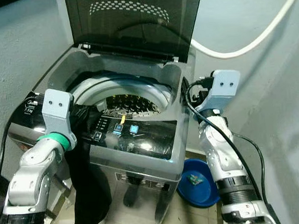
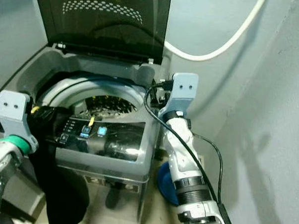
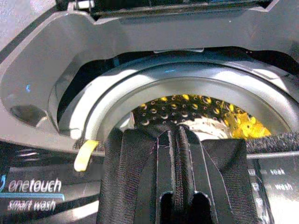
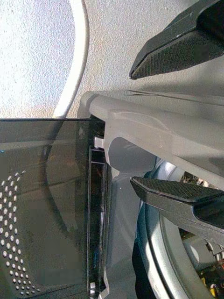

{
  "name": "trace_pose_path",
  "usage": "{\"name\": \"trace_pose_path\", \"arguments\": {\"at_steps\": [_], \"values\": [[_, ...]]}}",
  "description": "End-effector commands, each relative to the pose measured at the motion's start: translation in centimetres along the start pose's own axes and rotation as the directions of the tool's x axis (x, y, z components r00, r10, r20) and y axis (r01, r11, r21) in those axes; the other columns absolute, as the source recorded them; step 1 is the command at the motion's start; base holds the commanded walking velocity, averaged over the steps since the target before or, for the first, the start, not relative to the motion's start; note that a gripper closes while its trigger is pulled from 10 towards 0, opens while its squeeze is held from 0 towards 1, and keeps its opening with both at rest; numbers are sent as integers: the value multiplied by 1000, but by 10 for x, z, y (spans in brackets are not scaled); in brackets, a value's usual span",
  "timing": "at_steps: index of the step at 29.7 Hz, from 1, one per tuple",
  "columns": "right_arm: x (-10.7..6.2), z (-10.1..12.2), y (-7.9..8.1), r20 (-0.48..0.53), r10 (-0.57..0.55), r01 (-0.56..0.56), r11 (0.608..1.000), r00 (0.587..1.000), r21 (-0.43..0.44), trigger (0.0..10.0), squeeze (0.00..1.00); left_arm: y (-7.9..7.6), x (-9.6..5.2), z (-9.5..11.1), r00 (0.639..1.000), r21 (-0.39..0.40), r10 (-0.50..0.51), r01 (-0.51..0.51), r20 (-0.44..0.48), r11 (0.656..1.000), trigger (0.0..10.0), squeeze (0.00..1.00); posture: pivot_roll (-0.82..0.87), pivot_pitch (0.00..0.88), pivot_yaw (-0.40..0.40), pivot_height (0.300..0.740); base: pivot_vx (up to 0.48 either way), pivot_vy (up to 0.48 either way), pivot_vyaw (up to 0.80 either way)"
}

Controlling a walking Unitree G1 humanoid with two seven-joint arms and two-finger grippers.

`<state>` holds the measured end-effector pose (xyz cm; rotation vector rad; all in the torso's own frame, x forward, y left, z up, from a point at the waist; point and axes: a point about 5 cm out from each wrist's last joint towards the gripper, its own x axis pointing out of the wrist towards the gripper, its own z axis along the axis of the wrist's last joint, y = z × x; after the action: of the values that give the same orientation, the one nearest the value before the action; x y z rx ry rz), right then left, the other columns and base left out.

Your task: Clothes washing

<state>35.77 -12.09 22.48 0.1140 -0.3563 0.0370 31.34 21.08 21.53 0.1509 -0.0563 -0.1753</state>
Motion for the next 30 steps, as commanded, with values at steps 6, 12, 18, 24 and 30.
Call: {"name": "trace_pose_path", "arguments": {"at_steps": [6,12,18,24,30], "values": [[-1,0,-1,-1,-3,3,1000,1000,-3,10000,0,11,31,49,986,117,-12,-8,168,993,10000,0,178,45,8,740,0,0,0],[-2,1,0,4,-4,4,1000,1000,-3,10000,0,13,55,103,933,196,-19,-56,359,979,10000,0,165,40,14,740,0,0,0],[-4,1,-2,5,-15,15,1000,1000,-6,10000,0,-10,57,117,890,195,-190,117,415,974,10000,0,147,36,26,740,0,0,0],[-5,2,-4,6,-22,22,1000,1000,-8,10000,0,-19,60,102,907,219,-255,188,336,957,10000,0,147,43,29,740,0,0,0],[-5,2,-5,4,-26,26,1000,1000,-9,10000,0,-21,63,73,935,190,-281,242,216,952,10000,1000,154,52,22,740,0,0,0]]}}
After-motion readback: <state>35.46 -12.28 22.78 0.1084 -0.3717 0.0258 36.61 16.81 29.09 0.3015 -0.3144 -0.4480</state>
